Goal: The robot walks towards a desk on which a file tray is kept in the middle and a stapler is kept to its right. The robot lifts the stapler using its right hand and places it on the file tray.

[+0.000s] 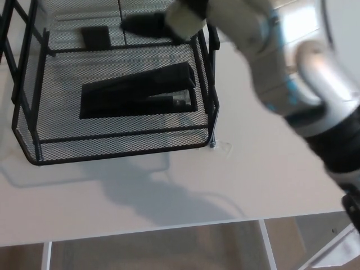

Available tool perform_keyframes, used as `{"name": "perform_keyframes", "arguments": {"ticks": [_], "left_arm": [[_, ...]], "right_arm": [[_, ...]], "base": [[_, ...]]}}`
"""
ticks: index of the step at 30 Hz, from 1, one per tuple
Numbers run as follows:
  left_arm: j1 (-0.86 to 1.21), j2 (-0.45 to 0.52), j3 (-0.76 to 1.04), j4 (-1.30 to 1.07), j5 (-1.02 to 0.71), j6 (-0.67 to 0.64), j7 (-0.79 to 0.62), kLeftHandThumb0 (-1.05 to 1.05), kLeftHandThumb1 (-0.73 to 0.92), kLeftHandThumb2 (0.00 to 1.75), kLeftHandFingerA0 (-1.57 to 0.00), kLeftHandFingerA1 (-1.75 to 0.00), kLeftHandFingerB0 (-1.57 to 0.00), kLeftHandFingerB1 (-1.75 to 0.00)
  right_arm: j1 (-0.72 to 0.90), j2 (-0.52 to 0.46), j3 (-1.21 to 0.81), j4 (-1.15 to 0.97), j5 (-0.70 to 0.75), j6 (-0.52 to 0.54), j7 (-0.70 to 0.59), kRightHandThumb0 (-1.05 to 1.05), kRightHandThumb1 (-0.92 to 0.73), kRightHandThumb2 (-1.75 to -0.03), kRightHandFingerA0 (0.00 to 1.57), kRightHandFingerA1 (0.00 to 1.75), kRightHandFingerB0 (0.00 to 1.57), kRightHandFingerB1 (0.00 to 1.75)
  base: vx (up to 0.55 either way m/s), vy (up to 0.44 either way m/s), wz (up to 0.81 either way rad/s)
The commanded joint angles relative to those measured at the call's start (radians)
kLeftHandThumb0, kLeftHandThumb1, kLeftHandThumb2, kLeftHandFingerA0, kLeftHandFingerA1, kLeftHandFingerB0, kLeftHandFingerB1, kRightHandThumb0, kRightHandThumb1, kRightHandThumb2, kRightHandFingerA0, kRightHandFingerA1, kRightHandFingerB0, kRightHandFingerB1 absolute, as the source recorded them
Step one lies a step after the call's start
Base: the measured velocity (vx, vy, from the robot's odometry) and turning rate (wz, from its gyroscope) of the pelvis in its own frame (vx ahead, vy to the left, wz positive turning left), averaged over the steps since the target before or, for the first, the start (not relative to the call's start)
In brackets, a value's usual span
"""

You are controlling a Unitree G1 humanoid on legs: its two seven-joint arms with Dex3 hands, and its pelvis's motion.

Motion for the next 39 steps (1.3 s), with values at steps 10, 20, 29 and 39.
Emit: {"name": "perform_keyframes", "arguments": {"ticks": [10, 20, 29, 39], "left_arm": [[0.02, -0.006, 0.014, 0.01, -0.001, -0.047, 0.001, -0.71, 0.89, 0.68, -0.57, -0.46, -0.39, -0.38], [0.03, -0.018, 0.015, -0.01, -0.004, -0.036, 0.01, -0.7, 0.72, 1.06, -0.52, -0.6, -0.34, -0.51], [0.029, -0.01, 0.006, -0.007, 0.005, -0.041, 0.003, -0.69, 0.71, 1.04, -0.49, -0.58, -0.31, -0.51], [0.036, -0.006, 0.01, -0.003, 0.002, -0.053, -0.01, -0.71, 0.71, 1.06, -0.48, -0.59, -0.3, -0.51]], "right_arm": [[0.529, -0.476, -1.08, -0.442, 0.404, 0.017, 0.302, -0.68, -0.86, -0.65, 0.04, 0.32, 0.12, 0.26], [1.02, -0.289, -1.514, -0.188, 0.474, -0.092, 0.025, -0.78, -0.84, -0.65, 0.17, 0.39, 0.14, 0.29], [1.135, -0.142, -1.551, 0.317, 0.638, -0.352, -0.304, -0.95, -0.83, -0.66, 0.03, 0.58, 0.19, 0.43], [1.142, 0.029, -1.63, 0.463, 0.712, -0.168, -0.358, -1.03, -0.7, -1.11, 0.0, 0.36, 0.0, 0.24]], "base": [[0.0, 0.0, 0.0], [0.0, 0.0, 0.0], [0.0, 0.0, 0.0], [0.0, 0.0, 0.0]]}}
